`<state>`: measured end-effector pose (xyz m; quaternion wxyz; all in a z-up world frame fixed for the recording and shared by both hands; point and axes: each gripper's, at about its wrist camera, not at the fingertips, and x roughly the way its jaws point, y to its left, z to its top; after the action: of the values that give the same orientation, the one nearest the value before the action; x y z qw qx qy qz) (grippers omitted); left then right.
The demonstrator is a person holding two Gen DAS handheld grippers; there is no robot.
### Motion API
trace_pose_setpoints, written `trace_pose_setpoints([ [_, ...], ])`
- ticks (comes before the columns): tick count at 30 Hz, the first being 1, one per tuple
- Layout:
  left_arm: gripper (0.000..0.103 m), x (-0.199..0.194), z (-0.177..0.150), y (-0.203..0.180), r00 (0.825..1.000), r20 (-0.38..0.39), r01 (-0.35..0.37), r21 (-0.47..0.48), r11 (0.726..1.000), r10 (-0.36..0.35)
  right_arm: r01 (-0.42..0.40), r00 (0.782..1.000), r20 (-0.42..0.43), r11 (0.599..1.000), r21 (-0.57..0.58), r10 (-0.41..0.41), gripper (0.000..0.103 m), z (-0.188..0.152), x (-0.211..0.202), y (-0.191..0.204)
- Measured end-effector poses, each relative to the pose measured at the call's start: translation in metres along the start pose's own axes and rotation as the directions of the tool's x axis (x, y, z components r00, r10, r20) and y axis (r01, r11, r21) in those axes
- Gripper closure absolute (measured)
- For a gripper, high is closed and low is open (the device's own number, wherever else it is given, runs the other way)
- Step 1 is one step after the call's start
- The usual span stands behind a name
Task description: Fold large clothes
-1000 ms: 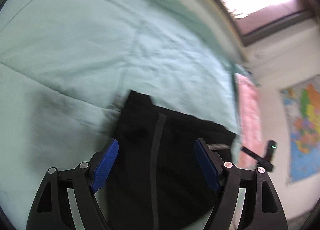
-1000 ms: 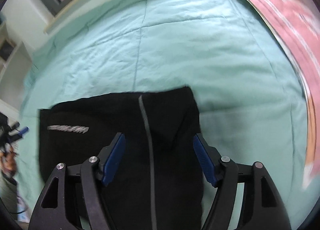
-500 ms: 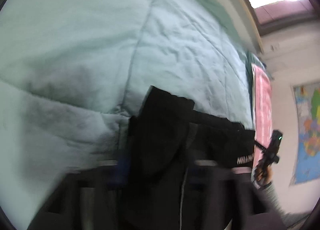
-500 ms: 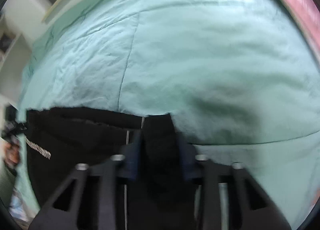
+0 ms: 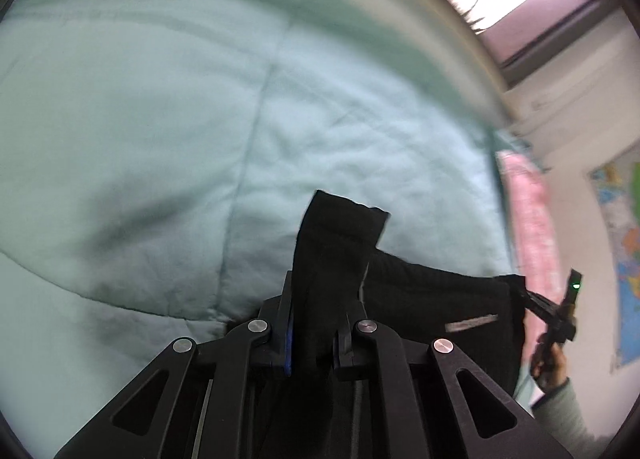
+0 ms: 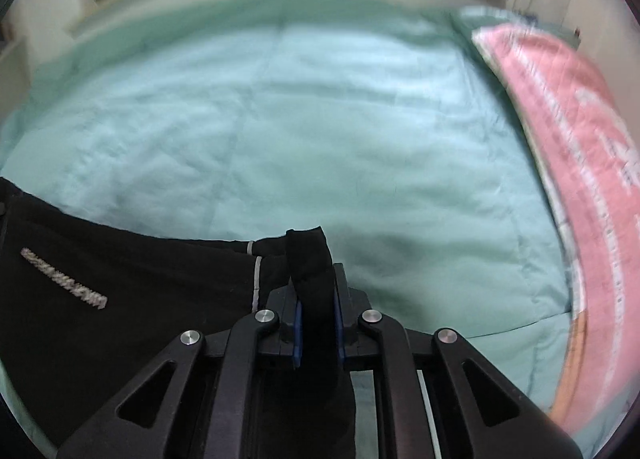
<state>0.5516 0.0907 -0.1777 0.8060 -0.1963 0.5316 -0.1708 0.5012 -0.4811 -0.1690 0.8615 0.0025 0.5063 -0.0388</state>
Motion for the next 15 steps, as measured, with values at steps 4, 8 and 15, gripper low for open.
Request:
trace_pose_setpoints([
  [4,0.085,0.066,-0.013,0.032,0.987,-0.156,-0.051,-0.077,0.996,0.038,-0.009,0.988,-0.151,0.998,0.055,0.017,0.088,-0.018,0.072,0.003],
  [8,0.079,0.057,-0.008,0.052,0.984,-0.163,0.04,-0.195,0.98,-0.072,0.002,0.988,-0.156,0.999,0.049,0.006,0.08,-0.017,0.07,0.008],
  [15,0.055,-0.04,-0.015,0.04,0.998,-0.048,0.026,-0.115,0.993,-0.032,-0.141,0.99,0.019,0.974,0.179,0.14,0.067,-0.017,-0.028,-0.016],
])
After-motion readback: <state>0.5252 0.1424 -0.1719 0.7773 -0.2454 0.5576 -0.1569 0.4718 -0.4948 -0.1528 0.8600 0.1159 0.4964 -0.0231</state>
